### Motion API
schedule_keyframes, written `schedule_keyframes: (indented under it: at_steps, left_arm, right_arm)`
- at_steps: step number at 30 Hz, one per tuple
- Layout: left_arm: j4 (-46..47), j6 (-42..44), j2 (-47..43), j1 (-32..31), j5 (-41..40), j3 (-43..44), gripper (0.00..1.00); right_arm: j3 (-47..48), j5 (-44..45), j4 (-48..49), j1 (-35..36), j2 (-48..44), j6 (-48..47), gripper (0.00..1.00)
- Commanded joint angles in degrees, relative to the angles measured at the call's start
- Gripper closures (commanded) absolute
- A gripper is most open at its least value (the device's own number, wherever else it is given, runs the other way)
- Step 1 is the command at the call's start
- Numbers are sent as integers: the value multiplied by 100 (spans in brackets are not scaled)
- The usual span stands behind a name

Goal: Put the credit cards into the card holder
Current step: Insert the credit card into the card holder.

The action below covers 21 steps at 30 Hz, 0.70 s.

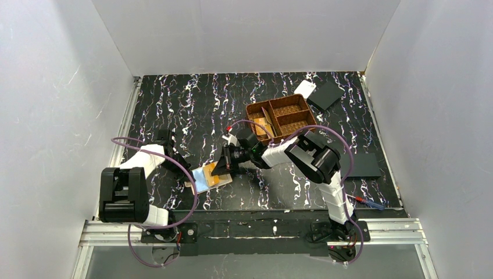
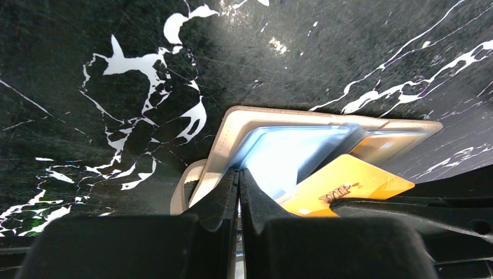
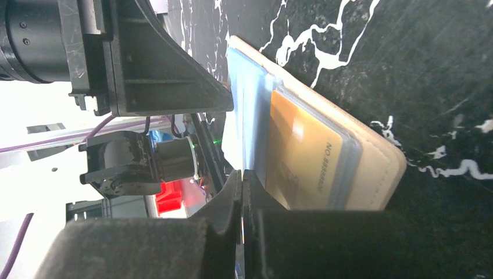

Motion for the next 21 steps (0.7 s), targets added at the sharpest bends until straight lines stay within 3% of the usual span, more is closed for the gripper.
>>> schedule_keyframes:
  at_steps: [1,7,21]
  left_arm:
    - [26,-30,174,-48,-411,-375,100]
    - [31,-49,119,-48,-411,-407,100]
    - [124,-124,-64,-48,-374,-515,100]
  right_arm:
    - [-109,-62,402,77,42,148,99]
    - [-128,-165,698,77,180,308,99]
    - [597,-661,191,77,759,-93,99]
